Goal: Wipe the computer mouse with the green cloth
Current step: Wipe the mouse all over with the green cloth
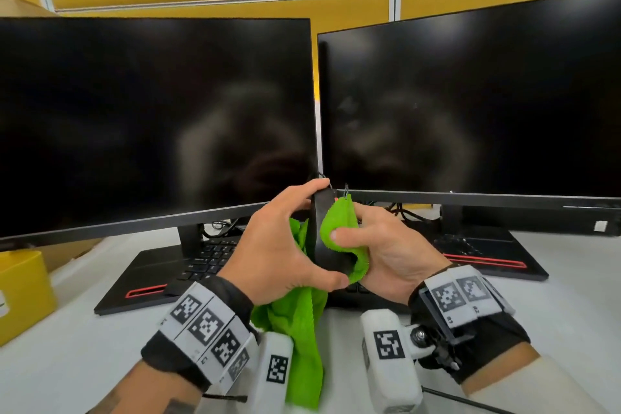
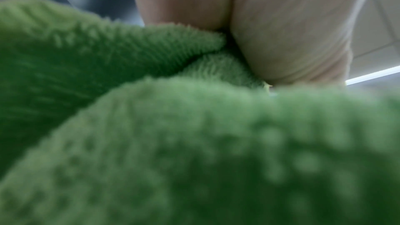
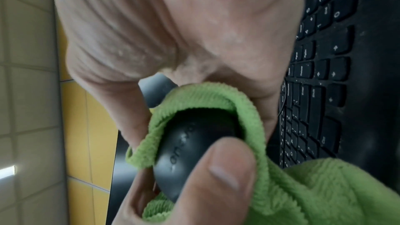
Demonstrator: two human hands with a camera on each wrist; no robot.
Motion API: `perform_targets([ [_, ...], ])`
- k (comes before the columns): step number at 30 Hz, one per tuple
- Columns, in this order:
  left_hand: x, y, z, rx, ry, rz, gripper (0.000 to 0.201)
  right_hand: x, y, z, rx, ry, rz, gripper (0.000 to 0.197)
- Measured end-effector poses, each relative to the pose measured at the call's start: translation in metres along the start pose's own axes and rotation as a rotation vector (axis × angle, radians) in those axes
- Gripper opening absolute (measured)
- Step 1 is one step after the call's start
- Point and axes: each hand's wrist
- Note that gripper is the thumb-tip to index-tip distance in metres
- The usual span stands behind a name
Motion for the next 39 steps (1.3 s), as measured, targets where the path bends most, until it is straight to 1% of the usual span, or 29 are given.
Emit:
perform_targets([
  [1, -0.001, 0.0, -0.001, 0.001, -0.005, 0.003, 0.124, 0.0, 0.0, 0.0, 0.008, 0.014, 0.007, 0.06],
  [2, -0.002, -0.001, -0.003, 0.004, -0.006, 0.002, 0.124, 0.001, 0.0, 0.0, 0.003, 0.026, 0.016, 0.057],
  [4, -0.003, -0.002, -0.005, 0.021, 0.004, -0.006, 0.123, 0.003, 0.001, -0.002, -0.069, 0.042, 0.035, 0.039],
  [5, -0.004, -0.002, -0.005, 0.036, 0.014, -0.014, 0.123, 0.003, 0.0, -0.003, -0.127, 0.039, 0.044, 0.035],
  [6, -0.005, -0.003, -0.005, 0.051, 0.023, -0.023, 0.122, 0.004, -0.001, -0.003, -0.192, 0.033, 0.05, 0.037],
  [9, -0.007, -0.003, -0.004, 0.082, 0.059, -0.026, 0.122, 0.005, -0.006, -0.004, -0.373, -0.029, 0.07, 0.057],
  [11, -0.009, -0.003, -0.005, 0.095, 0.074, -0.028, 0.122, 0.006, -0.008, -0.004, -0.434, -0.099, 0.094, 0.061],
  [12, -0.009, -0.003, -0.005, 0.095, 0.074, -0.031, 0.122, 0.006, -0.008, -0.005, -0.442, -0.128, 0.092, 0.059],
  [13, -0.008, -0.003, -0.005, 0.09, 0.071, -0.033, 0.121, 0.006, -0.006, -0.007, -0.421, -0.139, 0.081, 0.054],
  [16, -0.005, -0.002, -0.003, 0.041, 0.05, -0.018, 0.122, 0.003, -0.002, -0.007, -0.259, -0.123, 0.049, 0.039],
  [19, -0.002, -0.001, 0.0, -0.054, 0.036, 0.013, 0.123, -0.001, 0.001, -0.011, -0.11, -0.07, 0.065, 0.043],
  [21, 0.001, -0.001, 0.001, -0.114, 0.051, 0.04, 0.123, -0.003, 0.0, -0.011, -0.01, -0.009, 0.067, 0.054],
  [22, 0.003, -0.001, 0.001, -0.127, 0.057, 0.049, 0.124, -0.004, -0.001, -0.01, 0.006, 0.022, 0.061, 0.058],
  [23, 0.003, -0.001, 0.001, -0.123, 0.052, 0.051, 0.125, -0.004, -0.002, -0.01, -0.003, 0.051, 0.06, 0.057],
  [25, 0.0, -0.002, -0.001, -0.074, 0.019, 0.036, 0.126, -0.003, -0.003, -0.011, -0.059, 0.064, 0.077, 0.046],
  [27, -0.006, -0.003, -0.005, -0.012, -0.012, 0.009, 0.126, -0.001, -0.002, -0.012, -0.153, 0.031, 0.12, 0.03],
  [28, -0.007, -0.004, -0.006, 0.011, -0.017, -0.004, 0.125, 0.001, -0.002, -0.012, -0.209, 0.023, 0.134, 0.029],
  [31, -0.011, -0.005, -0.005, 0.059, 0.004, -0.017, 0.121, 0.004, -0.002, -0.01, -0.349, 0.018, 0.103, 0.056],
  [32, -0.012, -0.005, -0.004, 0.074, 0.006, -0.02, 0.119, 0.004, -0.003, -0.01, -0.37, -0.009, 0.095, 0.058],
  [35, -0.014, -0.005, -0.002, 0.116, 0.0, -0.024, 0.119, 0.008, -0.001, -0.008, -0.37, -0.135, 0.063, 0.044],
  [39, -0.011, -0.003, 0.004, 0.122, -0.01, -0.021, 0.119, 0.01, 0.004, -0.002, -0.333, -0.134, -0.044, 0.037],
])
Point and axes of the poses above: each hand's wrist, its own y-axis away from the middle knuckle, its own z-axis out of the back of the hand, x = y × z, and after that the axes turned 14 degrees about -z, right-handed
